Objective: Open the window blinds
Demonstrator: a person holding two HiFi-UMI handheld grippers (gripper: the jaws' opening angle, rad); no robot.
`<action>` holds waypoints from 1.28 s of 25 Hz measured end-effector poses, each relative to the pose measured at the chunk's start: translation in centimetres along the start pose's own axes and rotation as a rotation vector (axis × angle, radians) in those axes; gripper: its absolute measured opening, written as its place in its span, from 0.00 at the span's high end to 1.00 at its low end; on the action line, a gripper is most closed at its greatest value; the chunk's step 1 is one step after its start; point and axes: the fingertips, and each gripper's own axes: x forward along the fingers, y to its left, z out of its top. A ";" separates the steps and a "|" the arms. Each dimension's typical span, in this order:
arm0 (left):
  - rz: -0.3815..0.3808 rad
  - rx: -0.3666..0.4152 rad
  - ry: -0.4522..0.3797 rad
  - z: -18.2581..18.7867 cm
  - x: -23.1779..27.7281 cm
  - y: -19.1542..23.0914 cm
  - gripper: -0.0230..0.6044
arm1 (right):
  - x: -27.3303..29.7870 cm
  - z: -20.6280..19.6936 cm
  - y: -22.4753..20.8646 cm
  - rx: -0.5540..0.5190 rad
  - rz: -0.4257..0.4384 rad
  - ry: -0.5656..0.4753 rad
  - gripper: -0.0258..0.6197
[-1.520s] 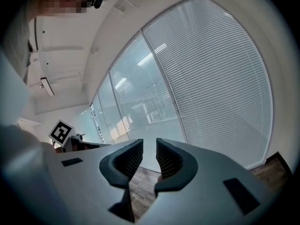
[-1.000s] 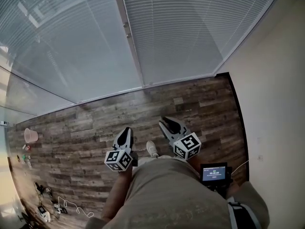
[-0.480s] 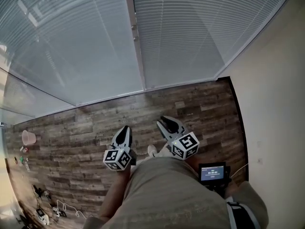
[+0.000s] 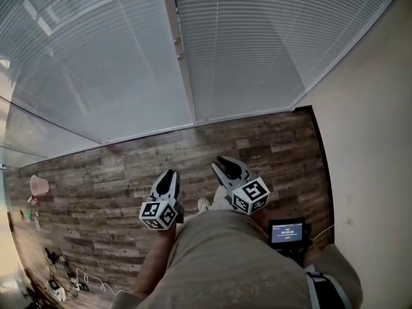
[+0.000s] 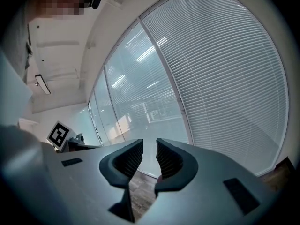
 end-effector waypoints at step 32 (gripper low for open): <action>0.180 -0.028 -0.022 0.2 11.4 -8.3 0.82 | -3.8 5.4 -16.9 0.017 0.075 0.008 0.80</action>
